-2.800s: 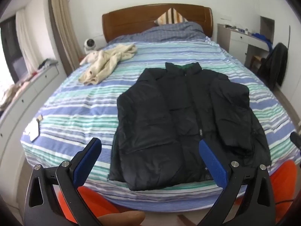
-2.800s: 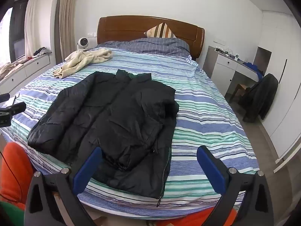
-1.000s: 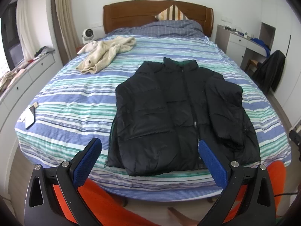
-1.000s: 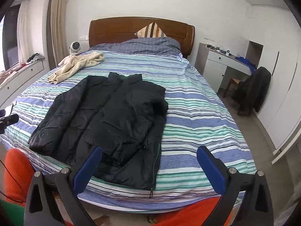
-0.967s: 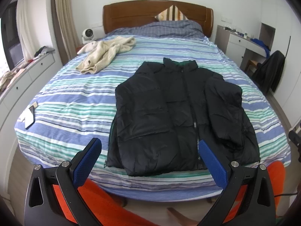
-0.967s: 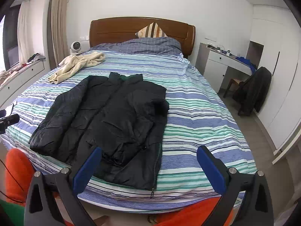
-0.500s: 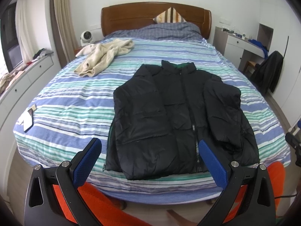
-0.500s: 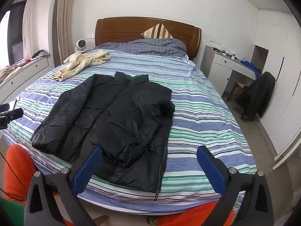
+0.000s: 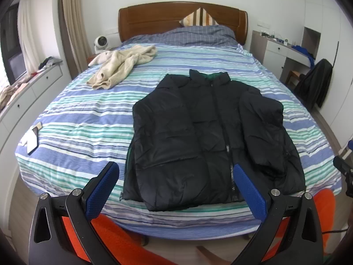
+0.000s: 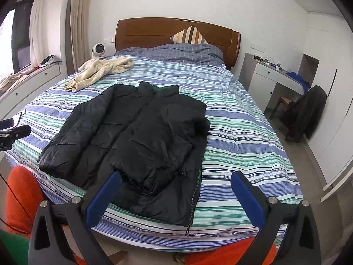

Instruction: Fold large clothes

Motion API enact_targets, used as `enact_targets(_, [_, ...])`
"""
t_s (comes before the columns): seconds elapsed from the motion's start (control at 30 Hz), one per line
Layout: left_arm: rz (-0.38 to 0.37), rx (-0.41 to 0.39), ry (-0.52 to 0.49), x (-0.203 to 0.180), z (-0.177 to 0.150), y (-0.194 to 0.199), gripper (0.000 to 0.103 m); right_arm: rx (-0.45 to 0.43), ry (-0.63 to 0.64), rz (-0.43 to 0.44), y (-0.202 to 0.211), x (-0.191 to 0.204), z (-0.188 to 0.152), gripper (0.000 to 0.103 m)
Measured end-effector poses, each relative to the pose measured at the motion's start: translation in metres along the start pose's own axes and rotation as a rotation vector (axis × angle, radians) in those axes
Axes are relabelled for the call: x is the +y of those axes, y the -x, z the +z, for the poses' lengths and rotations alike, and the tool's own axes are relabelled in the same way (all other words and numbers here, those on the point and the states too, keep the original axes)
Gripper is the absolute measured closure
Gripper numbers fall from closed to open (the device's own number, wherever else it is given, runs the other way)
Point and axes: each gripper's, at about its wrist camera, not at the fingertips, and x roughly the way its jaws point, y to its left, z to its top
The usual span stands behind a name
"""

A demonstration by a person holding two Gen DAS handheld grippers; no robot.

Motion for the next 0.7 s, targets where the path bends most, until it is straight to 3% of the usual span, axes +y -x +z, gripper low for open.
enact_targets(0.7, [0.009,0.000,-0.011,-0.0044,-0.0018,-0.0021,0.000,0.011,-0.003,0.017,-0.0036,0.0022,-0.0009,0.000])
